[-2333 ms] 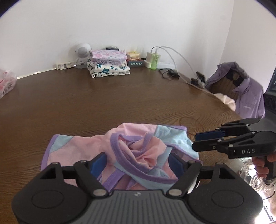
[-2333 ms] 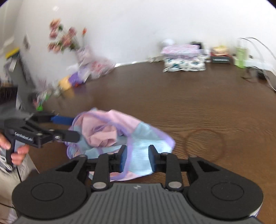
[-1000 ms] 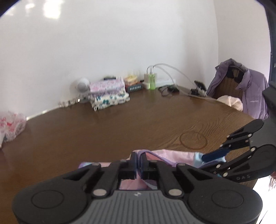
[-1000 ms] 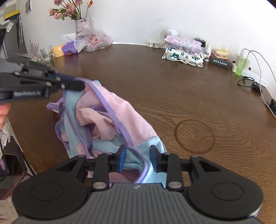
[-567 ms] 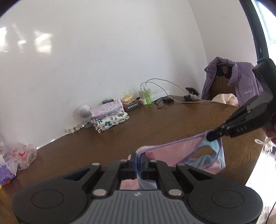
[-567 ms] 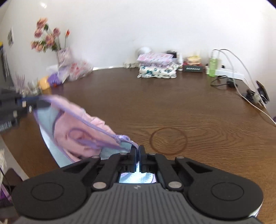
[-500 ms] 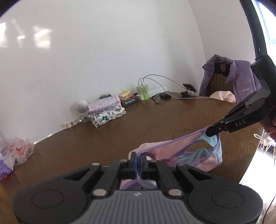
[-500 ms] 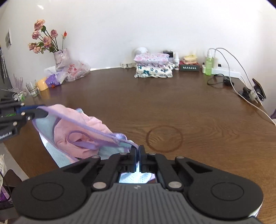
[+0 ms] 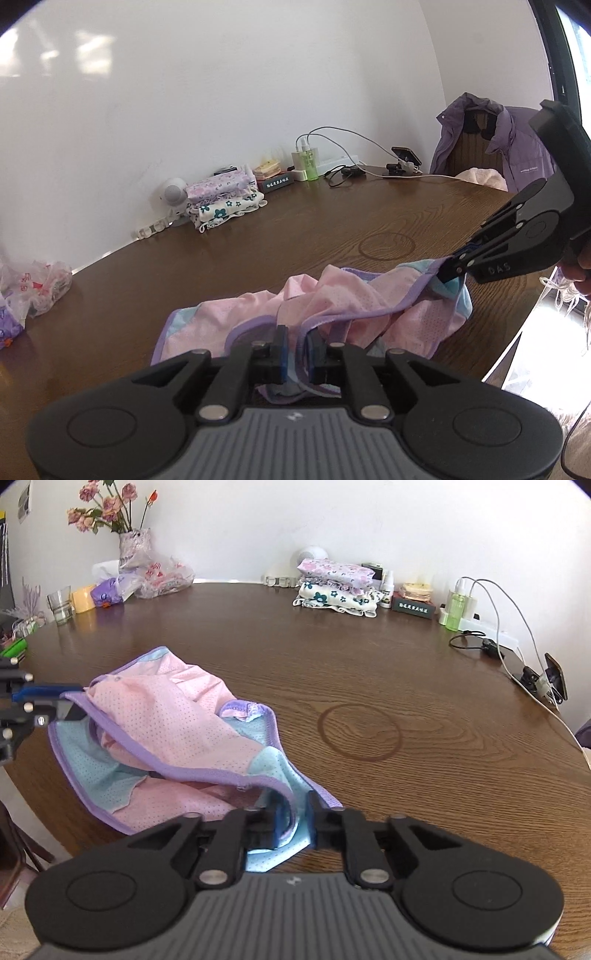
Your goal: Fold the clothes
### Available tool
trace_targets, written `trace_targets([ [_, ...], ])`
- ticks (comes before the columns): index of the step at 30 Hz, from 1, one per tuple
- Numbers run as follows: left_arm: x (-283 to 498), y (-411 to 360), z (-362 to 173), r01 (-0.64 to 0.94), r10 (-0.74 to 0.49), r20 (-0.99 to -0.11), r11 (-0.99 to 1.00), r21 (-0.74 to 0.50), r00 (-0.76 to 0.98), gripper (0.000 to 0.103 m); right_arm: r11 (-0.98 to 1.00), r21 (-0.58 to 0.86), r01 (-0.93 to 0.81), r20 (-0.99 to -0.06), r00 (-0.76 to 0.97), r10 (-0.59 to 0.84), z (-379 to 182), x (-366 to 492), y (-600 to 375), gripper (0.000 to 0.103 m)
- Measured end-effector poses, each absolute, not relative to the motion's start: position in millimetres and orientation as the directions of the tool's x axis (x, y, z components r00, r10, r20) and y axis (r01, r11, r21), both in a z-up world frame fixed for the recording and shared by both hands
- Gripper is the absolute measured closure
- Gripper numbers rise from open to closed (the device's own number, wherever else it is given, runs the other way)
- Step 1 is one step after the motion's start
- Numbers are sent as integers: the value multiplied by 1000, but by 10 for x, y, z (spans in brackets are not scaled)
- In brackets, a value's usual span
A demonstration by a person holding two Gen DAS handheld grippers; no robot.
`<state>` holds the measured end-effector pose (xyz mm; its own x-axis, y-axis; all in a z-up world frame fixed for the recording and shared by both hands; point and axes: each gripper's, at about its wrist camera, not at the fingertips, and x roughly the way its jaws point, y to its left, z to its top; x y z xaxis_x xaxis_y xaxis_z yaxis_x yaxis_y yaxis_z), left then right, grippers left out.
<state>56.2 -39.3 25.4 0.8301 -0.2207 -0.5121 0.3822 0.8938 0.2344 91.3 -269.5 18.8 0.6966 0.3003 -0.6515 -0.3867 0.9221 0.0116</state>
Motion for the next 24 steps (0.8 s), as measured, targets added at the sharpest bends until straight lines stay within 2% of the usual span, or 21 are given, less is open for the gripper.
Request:
trace_targets([
  [8,559,-296,81,326,-207,-558,938,121,803,79,949,158,-274,-582,750,314,245,807,-2926,101],
  [10,552,-287,73,313,-209,-550,944,101,809,83,949,196,-246,-564,763,314,259,781,-2983,101],
  [12,539,-289,89,297,-202,-529,950,100,824,95,947,234,-218,-547,776,314,273,755,-3041,101],
  [13,527,-291,101,287,-196,-516,952,102,834,95,948,241,-210,-544,780,311,259,769,-3075,101],
  [18,394,-326,225,252,-161,-438,955,157,884,99,952,160,-260,-608,734,302,129,735,-2968,101],
  [21,365,-351,296,259,-164,-415,948,186,895,100,950,44,-311,-625,733,269,120,720,-2820,99],
  [24,328,-400,366,257,-157,-383,940,226,910,100,929,-113,-352,-615,760,213,151,697,-2647,85],
])
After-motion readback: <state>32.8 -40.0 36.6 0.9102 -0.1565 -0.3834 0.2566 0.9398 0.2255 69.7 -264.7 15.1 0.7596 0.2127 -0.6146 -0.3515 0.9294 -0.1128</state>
